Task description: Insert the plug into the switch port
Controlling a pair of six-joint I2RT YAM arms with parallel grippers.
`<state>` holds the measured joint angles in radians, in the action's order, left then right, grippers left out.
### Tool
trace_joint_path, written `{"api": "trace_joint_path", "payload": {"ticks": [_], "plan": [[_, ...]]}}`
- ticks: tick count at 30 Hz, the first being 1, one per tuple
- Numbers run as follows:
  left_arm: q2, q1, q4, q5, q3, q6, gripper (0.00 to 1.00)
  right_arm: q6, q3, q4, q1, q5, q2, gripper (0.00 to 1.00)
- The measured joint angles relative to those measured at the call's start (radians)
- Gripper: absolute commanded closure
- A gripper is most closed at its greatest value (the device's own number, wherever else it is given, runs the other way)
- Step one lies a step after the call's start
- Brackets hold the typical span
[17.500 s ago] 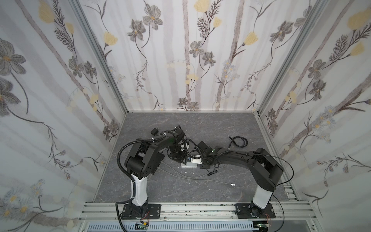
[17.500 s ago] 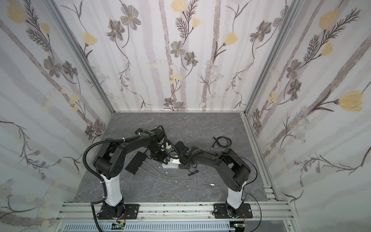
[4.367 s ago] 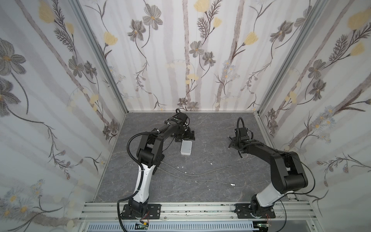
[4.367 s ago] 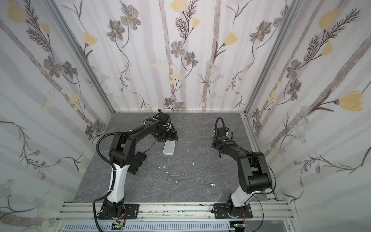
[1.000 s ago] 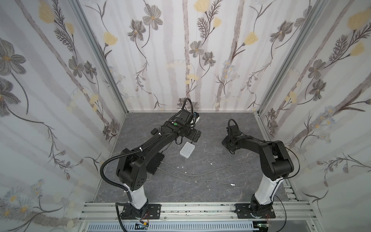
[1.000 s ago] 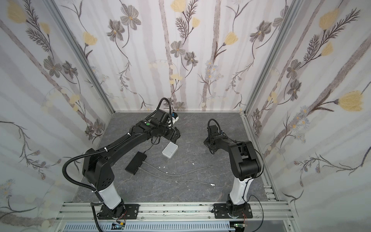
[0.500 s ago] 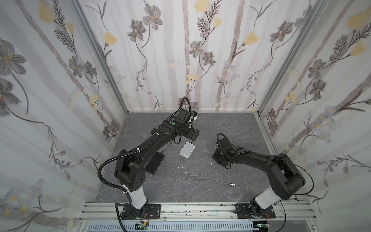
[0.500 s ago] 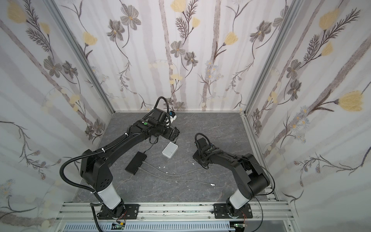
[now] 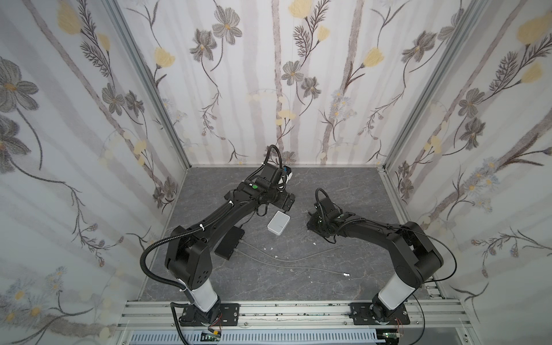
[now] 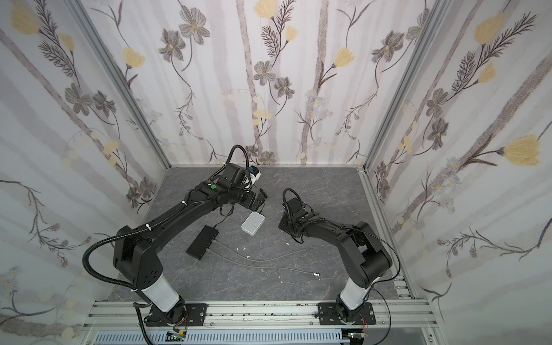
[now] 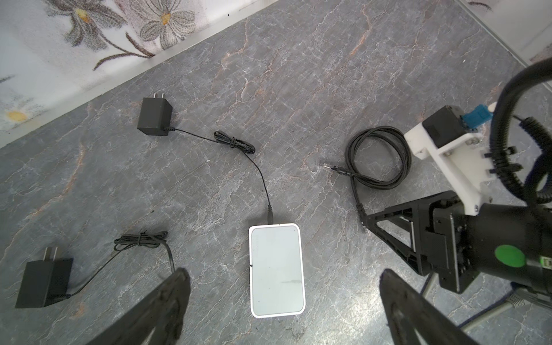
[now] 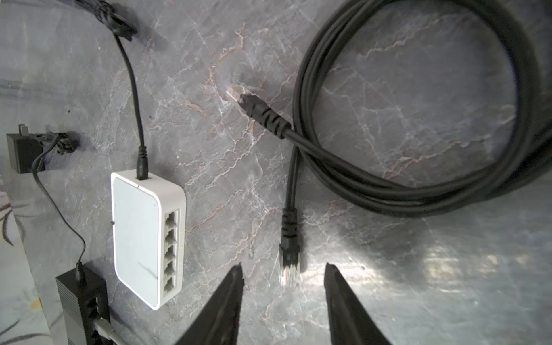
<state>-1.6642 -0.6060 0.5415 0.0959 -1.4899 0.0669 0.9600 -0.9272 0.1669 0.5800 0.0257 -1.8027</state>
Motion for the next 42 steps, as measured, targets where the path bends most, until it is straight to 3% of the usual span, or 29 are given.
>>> {"api": "trace_joint_path", "payload": {"ticks": [9,11,12,20,26,29,32,36,42], "plan": [[0.193,0.018,-0.238,-0.011,0.235,-0.01,0.0,-0.351,0.092,-0.064,-0.004,-0.061,0.366,0.33],[0.22,0.031,-0.288,-0.01,0.272,-0.014,0.0,-0.452,0.1,-0.089,-0.006,-0.07,0.438,0.21],[0.229,0.039,-0.306,-0.008,0.282,-0.014,0.0,-0.508,0.1,-0.097,-0.006,-0.075,0.467,0.01],[0.26,0.051,-0.391,0.095,0.316,0.073,0.0,-0.887,0.124,-0.189,-0.01,-0.093,0.563,0.0],[0.277,0.051,-0.417,0.22,0.394,0.237,0.05,-1.299,0.297,-0.297,-0.019,0.101,0.566,0.04],[0.279,0.05,-0.416,0.275,0.401,0.31,0.06,-1.522,0.262,-0.266,-0.031,0.212,0.496,0.06],[0.28,0.046,-0.417,0.304,0.402,0.353,0.07,-1.767,0.14,-0.124,-0.015,0.277,0.37,0.07],[0.281,0.045,-0.414,0.313,0.404,0.382,0.06,-2.027,0.006,0.058,-0.005,0.209,0.187,0.09],[0.299,0.044,-0.417,0.312,0.409,0.385,0.06,-2.219,-0.038,0.144,-0.058,0.044,0.056,0.13]]}}
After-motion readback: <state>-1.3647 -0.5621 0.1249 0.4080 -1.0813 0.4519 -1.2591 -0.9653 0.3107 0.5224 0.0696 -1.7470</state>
